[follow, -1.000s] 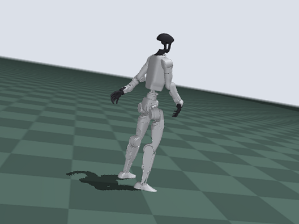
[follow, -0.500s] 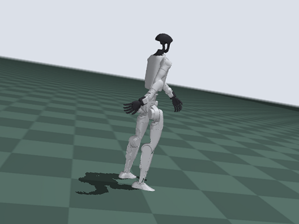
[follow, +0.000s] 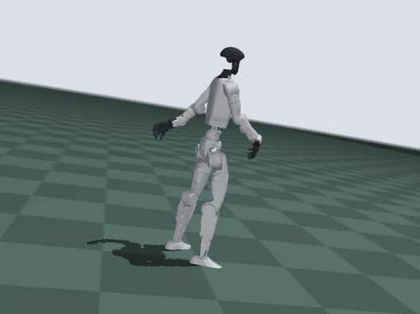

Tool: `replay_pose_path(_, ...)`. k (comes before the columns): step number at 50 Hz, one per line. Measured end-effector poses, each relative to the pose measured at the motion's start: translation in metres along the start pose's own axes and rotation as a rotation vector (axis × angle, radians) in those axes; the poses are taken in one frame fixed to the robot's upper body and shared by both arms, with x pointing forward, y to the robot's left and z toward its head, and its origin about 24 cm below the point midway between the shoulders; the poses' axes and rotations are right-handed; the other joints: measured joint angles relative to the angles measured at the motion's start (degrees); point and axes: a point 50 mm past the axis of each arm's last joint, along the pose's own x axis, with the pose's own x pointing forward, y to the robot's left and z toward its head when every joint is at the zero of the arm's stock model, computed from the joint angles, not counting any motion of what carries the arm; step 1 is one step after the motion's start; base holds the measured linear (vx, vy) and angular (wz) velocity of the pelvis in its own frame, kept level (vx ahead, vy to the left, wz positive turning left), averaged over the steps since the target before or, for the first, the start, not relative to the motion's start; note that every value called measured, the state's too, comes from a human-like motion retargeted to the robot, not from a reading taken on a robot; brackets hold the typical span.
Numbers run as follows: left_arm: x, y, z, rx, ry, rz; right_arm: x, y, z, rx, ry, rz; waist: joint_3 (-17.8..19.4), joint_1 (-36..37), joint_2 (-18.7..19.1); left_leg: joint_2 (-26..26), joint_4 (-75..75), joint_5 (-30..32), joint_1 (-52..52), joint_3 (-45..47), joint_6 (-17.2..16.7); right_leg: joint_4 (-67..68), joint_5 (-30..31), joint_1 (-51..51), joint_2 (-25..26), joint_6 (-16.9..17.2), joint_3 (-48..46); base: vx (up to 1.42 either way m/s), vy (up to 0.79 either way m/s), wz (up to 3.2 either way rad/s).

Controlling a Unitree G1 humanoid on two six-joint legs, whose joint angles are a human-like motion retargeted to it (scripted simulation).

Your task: In place motions

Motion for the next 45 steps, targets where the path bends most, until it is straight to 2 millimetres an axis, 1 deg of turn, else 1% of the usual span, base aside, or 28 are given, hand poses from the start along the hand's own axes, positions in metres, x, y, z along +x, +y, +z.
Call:
replay_pose_path(2,-0.014,0.01,0.019,0.077,-0.008,0.076,-0.002,-0.002,-0.002,-0.089,-0.003,-0.064,-0.4,-0.3,-0.3,-0.4,0.0,0.3,-0.4,-0.7,-0.1,0.1,-0.3,0.3,-0.5,0.1,-0.8,-0.03,-0.01,0.4)
replay_pose_path(3,-0.025,0.013,0.034,0.131,-0.03,0.112,-0.004,0.0,-0.01,-0.113,0.022,-0.09,-0.6,-0.4,-0.4,-0.6,0.0,0.6,-0.6,-1.2,-0.1,0.1,-0.5,0.5,-0.8,0.1,-1.4,-0.01,0.0,0.58)
replay_pose_path(5,-0.055,0.012,0.074,0.25,-0.111,0.175,-0.007,0.011,-0.038,-0.109,0.127,-0.113,-1.2,-0.7,-0.6,-1.0,0.0,1.1,-1.2,-2.2,-0.2,0.1,-1.0,1.1,-1.4,0.3,-2.9,-0.03,0.01,0.68)
replay_pose_path(7,-0.095,-0.004,0.121,0.382,-0.229,0.209,-0.015,0.036,-0.084,-0.008,0.3,-0.096,-1.8,-0.8,-0.6,-1.4,0.0,1.7,-1.8,-3.2,-0.3,0.1,-1.5,1.6,-2.0,0.5,-4.4,-0.05,0.06,0.68)
replay_pose_path(8,-0.118,-0.017,0.144,0.456,-0.295,0.217,-0.021,0.054,-0.109,0.07,0.404,-0.071,-2.0,-0.6,-0.5,-1.6,0.1,1.9,-2.1,-3.8,-0.3,0.0,-1.7,1.9,-2.2,0.6,-5.0,-0.05,0.07,0.61)
replay_pose_path(10,-0.171,-0.054,0.185,0.634,-0.436,0.226,-0.043,0.101,-0.159,0.267,0.632,0.012,-2.4,-0.1,-0.5,-1.9,0.3,2.3,-2.9,-5.0,-0.2,-0.3,-1.8,2.4,-2.6,0.7,-6.3,-0.04,0.08,0.55)
replay_pose_path(12,-0.226,-0.105,0.213,0.847,-0.579,0.229,-0.074,0.16,-0.196,0.512,0.841,0.115,-2.8,0.6,-0.6,-2.1,0.8,2.6,-3.9,-6.2,0.0,-0.9,-1.7,2.8,-2.8,0.8,-7.5,-0.04,0.08,0.47)
replay_pose_path(13,-0.253,-0.131,0.222,0.957,-0.66,0.233,-0.092,0.191,-0.208,0.647,0.941,0.16,-3.0,0.9,-0.6,-2.2,1.0,2.8,-4.3,-6.8,0.2,-1.2,-1.6,3.0,-2.9,0.8,-7.9,-0.03,0.07,0.36)
replay_pose_path(14,-0.281,-0.157,0.228,1.066,-0.746,0.242,-0.111,0.221,-0.217,0.788,1.039,0.198,-2.9,1.4,-0.7,-2.4,1.2,2.9,-4.6,-7.3,0.4,-1.4,-1.6,3.1,-3.1,0.9,-8.2,-0.02,0.07,0.29)
replay_pose_path(16,-0.336,-0.208,0.228,1.278,-0.926,0.271,-0.152,0.278,-0.223,1.067,1.223,0.262,-2.5,2.2,-1.0,-2.8,1.6,3.2,-5.2,-8.4,0.7,-1.6,-1.5,3.4,-3.3,1.1,-8.8,0.0,0.06,0.26)
replay_pose_path(18,-0.386,-0.253,0.217,1.46,-1.116,0.315,-0.187,0.327,-0.22,1.297,1.371,0.302,-2.0,2.8,-1.1,-3.1,2.0,3.4,-5.7,-9.5,1.0,-1.9,-1.5,3.7,-3.5,1.2,-9.4,-0.02,0.03,0.28)
replay_pose_path(20,-0.425,-0.289,0.198,1.594,-1.309,0.361,-0.21,0.366,-0.211,1.421,1.471,0.289,-1.7,3.2,-1.1,-3.4,2.3,3.6,-6.3,-10.5,1.2,-2.3,-1.5,4.0,-3.6,1.3,-10.0,-0.02,0.01,0.26)
replay_pose_path(22,-0.454,-0.309,0.18,1.682,-1.487,0.403,-0.224,0.395,-0.203,1.454,1.52,0.258,-1.8,2.9,-1.0,-3.6,2.4,3.8,-6.8,-11.1,1.2,-2.5,-1.5,4.3,-3.6,1.3,-10.7,0.0,-0.02,0.27)
replay_pose_path(23,-0.466,-0.314,0.173,1.711,-1.565,0.422,-0.229,0.406,-0.199,1.464,1.534,0.255,-1.8,2.7,-0.9,-3.7,2.5,3.9,-7.0,-11.4,1.2,-2.6,-1.6,4.4,-3.6,1.3,-11.0,-0.01,-0.02,0.23)
replay_pose_path(25,-0.481,-0.319,0.163,1.734,-1.69,0.454,-0.238,0.421,-0.192,1.485,1.556,0.271,-2.0,2.3,-0.8,-3.6,2.5,4.0,-7.2,-11.7,1.1,-2.5,-1.8,4.4,-3.7,1.4,-11.3,-0.01,-0.01,0.09)
replay_pose_path(27,-0.482,-0.318,0.162,1.73,-1.745,0.477,-0.244,0.428,-0.187,1.516,1.583,0.299,-2.1,2.3,-0.7,-3.3,2.5,3.9,-7.2,-11.7,1.1,-2.4,-1.8,4.3,-3.5,1.4,-11.3,0.0,0.0,0.0)
replay_pose_path(29,-0.472,-0.31,0.171,1.717,-1.737,0.497,-0.243,0.424,-0.188,1.532,1.599,0.307,-2.2,2.6,-0.5,-3.0,2.5,3.7,-7.1,-11.3,1.1,-2.2,-1.9,4.1,-3.3,1.4,-10.9,0.0,-0.01,-0.09)
replay_pose_path(30,-0.464,-0.304,0.177,1.707,-1.713,0.506,-0.24,0.419,-0.19,1.53,1.597,0.303,-2.3,2.7,-0.5,-2.9,2.5,3.5,-7.0,-11.0,1.2,-2.2,-1.8,3.9,-3.1,1.4,-10.7,0.0,-0.04,-0.21)
replay_pose_path(31,-0.45,-0.293,0.188,1.682,-1.661,0.516,-0.232,0.409,-0.195,1.503,1.575,0.287,-2.5,2.8,-0.5,-2.7,2.6,3.3,-7.1,-10.7,1.2,-2.1,-1.8,3.6,-3.0,1.3,-10.4,0.01,-0.05,-0.23)
replay_pose_path(33,-0.413,-0.267,0.21,1.618,-1.517,0.53,-0.214,0.382,-0.206,1.425,1.513,0.256,-2.9,3.0,-0.6,-2.3,2.8,2.8,-6.9,-9.8,1.2,-1.9,-1.7,3.1,-2.9,1.2,-9.8,0.02,-0.04,-0.27)
replay_pose_path(35,-0.362,-0.231,0.23,1.524,-1.305,0.525,-0.19,0.345,-0.216,1.298,1.431,0.233,-3.2,3.1,-0.7,-1.7,2.8,2.3,-6.3,-8.3,1.3,-1.7,-1.6,2.7,-2.6,1.1,-9.1,0.01,-0.06,-0.35)
replay_pose_path(36,-0.332,-0.208,0.236,1.448,-1.179,0.519,-0.175,0.323,-0.219,1.219,1.371,0.23,-3.2,3.2,-0.7,-1.5,2.8,1.9,-5.8,-7.4,1.4,-1.5,-1.6,2.5,-2.5,1.0,-8.5,-0.01,-0.05,-0.46)
replay_pose_path(37,-0.301,-0.183,0.239,1.366,-1.052,0.51,-0.159,0.299,-0.221,1.139,1.306,0.228,-3.1,3.4,-0.7,-1.3,2.8,1.6,-5.3,-6.5,1.5,-1.4,-1.5,2.4,-2.4,0.9,-7.9,-0.01,-0.04,-0.56)
replay_pose_path(38,-0.27,-0.157,0.236,1.266,-0.922,0.5,-0.143,0.274,-0.22,1.054,1.231,0.232,-2.9,3.6,-0.7,-1.2,2.9,1.3,-4.7,-5.7,1.7,-1.2,-1.4,2.4,-2.4,0.8,-7.2,-0.01,-0.03,-0.63)
replay_pose_path(40,-0.215,-0.107,0.219,1.026,-0.699,0.477,-0.109,0.219,-0.211,0.877,1.064,0.232,-1.9,4.2,-1.0,-1.0,3.0,0.5,-3.2,-4.1,1.9,-0.9,-1.1,2.2,-2.4,0.6,-5.5,0.0,-0.04,-0.74)
replay_pose_path(42,-0.163,-0.065,0.191,0.742,-0.54,0.435,-0.074,0.162,-0.19,0.687,0.88,0.2,-0.4,4.9,-1.3,-1.0,2.9,-0.1,-1.6,-3.1,1.9,-0.5,-0.9,2.1,-2.2,0.3,-3.4,0.04,-0.09,-0.88)
replay_pose_path(43,-0.139,-0.048,0.174,0.616,-0.483,0.402,-0.059,0.136,-0.176,0.598,0.792,0.174,0.2,5.3,-1.3,-1.1,2.8,-0.3,-0.9,-2.8,1.9,-0.4,-0.7,2.1,-2.1,0.2,-2.4,0.04,-0.04,-0.86)
replay_pose_path(45,-0.096,-0.027,0.14,0.416,-0.415,0.315,-0.037,0.09,-0.144,0.439,0.63,0.121,0.9,6.0,-1.3,-1.0,2.3,-0.8,0.5,-1.5,1.7,0.0,-0.5,1.8,-1.7,0.0,-0.6,0.06,-0.01,-0.76)
